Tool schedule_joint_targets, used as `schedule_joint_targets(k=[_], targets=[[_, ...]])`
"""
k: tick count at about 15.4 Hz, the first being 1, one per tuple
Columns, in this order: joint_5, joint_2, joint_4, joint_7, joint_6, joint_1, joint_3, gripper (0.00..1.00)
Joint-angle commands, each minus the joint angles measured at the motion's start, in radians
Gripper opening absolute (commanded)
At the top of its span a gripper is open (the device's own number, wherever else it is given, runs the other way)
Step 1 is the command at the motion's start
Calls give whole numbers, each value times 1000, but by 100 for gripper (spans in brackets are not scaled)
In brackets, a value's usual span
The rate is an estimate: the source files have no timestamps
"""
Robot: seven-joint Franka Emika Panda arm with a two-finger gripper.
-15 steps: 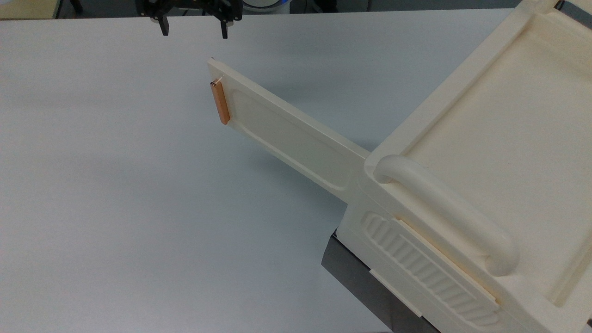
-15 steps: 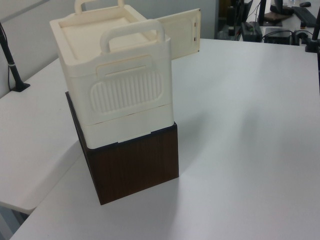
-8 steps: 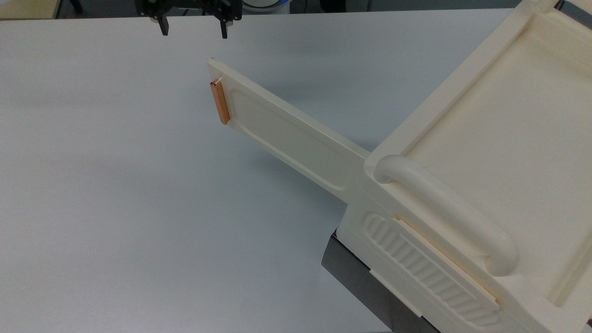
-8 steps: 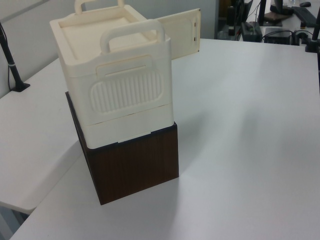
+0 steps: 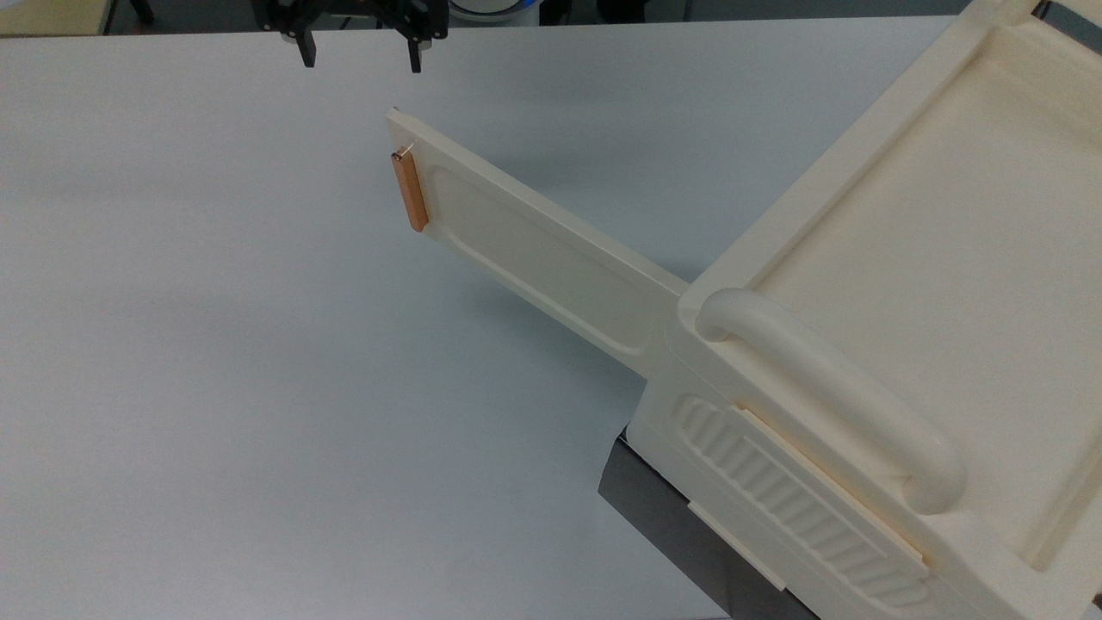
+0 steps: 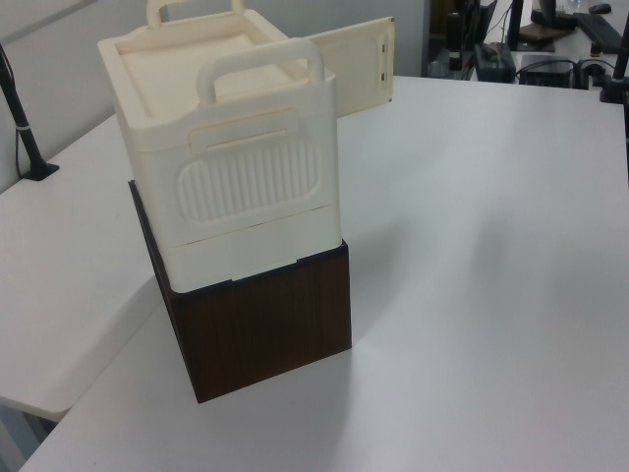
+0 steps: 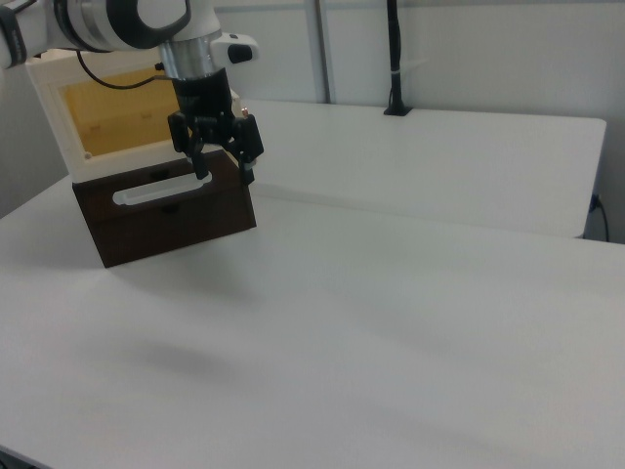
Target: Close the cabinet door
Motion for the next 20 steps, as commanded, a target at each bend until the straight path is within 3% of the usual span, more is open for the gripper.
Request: schedule_joint_targets(k=[1, 4, 5, 6, 11, 15, 17, 20], targets=[[17, -23, -25, 0, 26, -12, 1, 53], [23, -23, -25, -6, 26, -15, -1, 13], [23, -23, -25, -10, 26, -15, -1, 3], [23, -23, -25, -17, 26, -15, -1, 0], [26, -20, -23, -29, 73, -15, -1, 0], [89, -20, 21, -24, 157, -20, -2, 0], [149, -18, 49, -18, 266, -26, -2, 0], [184, -10, 46, -9, 465, -26, -2, 0]])
